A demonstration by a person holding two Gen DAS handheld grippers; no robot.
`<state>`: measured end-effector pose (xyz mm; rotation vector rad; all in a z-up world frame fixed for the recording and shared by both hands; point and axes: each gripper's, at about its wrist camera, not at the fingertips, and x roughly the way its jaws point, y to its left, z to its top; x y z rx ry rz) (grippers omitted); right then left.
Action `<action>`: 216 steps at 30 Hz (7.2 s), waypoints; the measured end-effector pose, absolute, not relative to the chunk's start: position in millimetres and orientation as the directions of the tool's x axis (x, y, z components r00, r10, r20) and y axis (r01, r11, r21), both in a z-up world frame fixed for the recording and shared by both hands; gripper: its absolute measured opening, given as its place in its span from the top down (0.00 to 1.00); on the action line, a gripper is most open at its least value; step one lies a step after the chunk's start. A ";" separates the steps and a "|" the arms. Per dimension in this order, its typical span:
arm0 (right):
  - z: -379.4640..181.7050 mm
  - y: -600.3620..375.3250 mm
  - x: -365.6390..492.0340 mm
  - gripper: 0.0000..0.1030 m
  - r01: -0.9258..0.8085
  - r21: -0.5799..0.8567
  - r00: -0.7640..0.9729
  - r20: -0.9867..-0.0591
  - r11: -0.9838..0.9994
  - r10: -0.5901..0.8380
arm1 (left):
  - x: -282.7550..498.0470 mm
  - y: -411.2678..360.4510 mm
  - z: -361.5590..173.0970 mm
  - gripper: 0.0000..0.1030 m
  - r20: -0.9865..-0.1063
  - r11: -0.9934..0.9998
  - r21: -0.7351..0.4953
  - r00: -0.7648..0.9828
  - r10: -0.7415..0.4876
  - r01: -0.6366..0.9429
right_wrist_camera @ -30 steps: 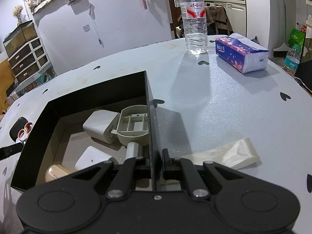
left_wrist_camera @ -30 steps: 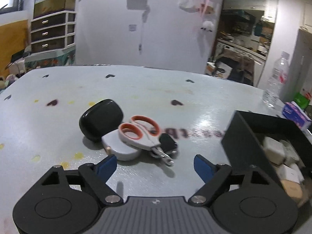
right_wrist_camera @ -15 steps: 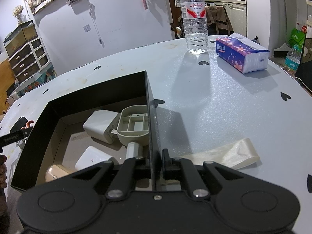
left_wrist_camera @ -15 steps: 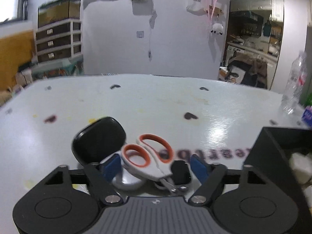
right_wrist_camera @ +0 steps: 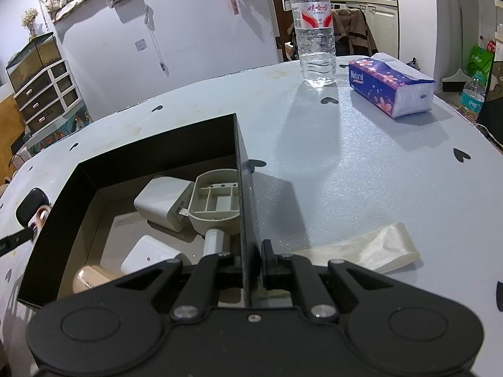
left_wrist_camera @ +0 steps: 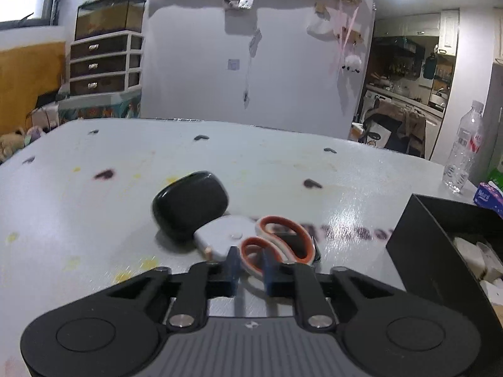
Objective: Organize rigid objects
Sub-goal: 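Move the left gripper to the orange-handled scissors and close on them, then lift the scissors with the left gripper and release them into the box, then move the left gripper to the black smartwatch and close on it, then carry the smartwatch with the left gripper and release it into the box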
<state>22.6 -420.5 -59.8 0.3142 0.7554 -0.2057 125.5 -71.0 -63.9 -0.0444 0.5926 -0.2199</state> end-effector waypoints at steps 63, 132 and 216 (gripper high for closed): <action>-59.6 -420.1 22.4 0.91 0.291 0.214 0.716 -0.695 0.933 -0.064 | 68.5 -188.1 -0.9 0.41 -0.414 0.796 0.030 0.732 -0.541 0.605; -65.7 -424.2 23.3 0.91 0.282 0.218 0.714 -0.698 0.934 -0.053 | 68.7 -178.5 -2.8 0.02 -0.607 0.790 -0.121 0.584 -0.538 0.601; -66.5 -423.1 24.3 0.87 0.277 0.233 0.717 -0.695 0.932 -0.039 | 85.0 -230.5 -24.9 0.54 -0.596 0.806 -0.107 0.611 -0.521 0.582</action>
